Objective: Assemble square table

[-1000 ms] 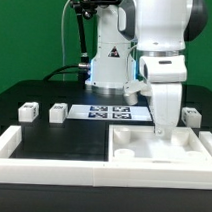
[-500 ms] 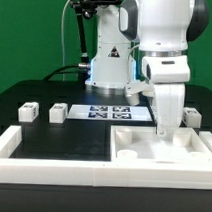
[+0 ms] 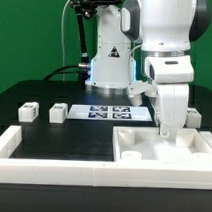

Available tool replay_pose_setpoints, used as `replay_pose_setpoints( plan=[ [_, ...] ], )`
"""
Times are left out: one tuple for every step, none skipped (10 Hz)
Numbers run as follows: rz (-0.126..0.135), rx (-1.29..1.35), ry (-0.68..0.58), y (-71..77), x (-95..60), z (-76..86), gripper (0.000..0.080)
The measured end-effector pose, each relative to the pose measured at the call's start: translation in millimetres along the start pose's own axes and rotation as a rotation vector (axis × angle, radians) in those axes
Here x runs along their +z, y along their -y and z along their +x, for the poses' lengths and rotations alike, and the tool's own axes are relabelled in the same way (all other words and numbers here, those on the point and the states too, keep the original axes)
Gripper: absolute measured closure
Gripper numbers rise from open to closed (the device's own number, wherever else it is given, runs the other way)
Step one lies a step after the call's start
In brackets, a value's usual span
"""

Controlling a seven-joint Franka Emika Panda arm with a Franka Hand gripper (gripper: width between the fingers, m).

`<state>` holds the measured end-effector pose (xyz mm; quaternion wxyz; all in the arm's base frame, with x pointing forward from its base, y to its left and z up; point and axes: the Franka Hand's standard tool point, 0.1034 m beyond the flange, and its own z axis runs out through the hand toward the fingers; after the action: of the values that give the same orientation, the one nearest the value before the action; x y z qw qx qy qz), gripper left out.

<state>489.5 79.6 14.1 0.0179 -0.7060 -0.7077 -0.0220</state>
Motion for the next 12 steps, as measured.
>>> replay_pose_setpoints(
  plan=[
    [0.000,0.001,0.000,-0.1,0.0,-0.4,0.0643],
    [0.000,0.001,0.000,-0.1,0.0,-0.5,0.0465],
    [0.000,0.001,0.000,-0.1,0.0,-0.8,0.0465],
    [0.000,0.002,0.000,-0.1,0.0,-1.0,0.0281],
    [0.000,0.002,0.000,-0.2,0.0,-1.3,0.0192],
    [0.000,0.003,0.000,-0.2,0.0,-1.5,0.0192],
    [0.000,0.003,0.000,-0.2,0.0,-1.7,0.0158],
    [-0.002,0.009,0.000,-0.2,-0.7,-1.5,0.0152],
    [-0.013,0.063,0.001,2.1,-7.0,0.7,0.0152],
    [-0.031,0.120,0.002,6.5,-17.1,5.1,0.0151],
    [-0.050,0.178,0.000,9.6,-26.9,11.8,0.0151],
    [-0.060,0.238,0.001,10.9,-37.2,18.5,0.0151]
  ],
)
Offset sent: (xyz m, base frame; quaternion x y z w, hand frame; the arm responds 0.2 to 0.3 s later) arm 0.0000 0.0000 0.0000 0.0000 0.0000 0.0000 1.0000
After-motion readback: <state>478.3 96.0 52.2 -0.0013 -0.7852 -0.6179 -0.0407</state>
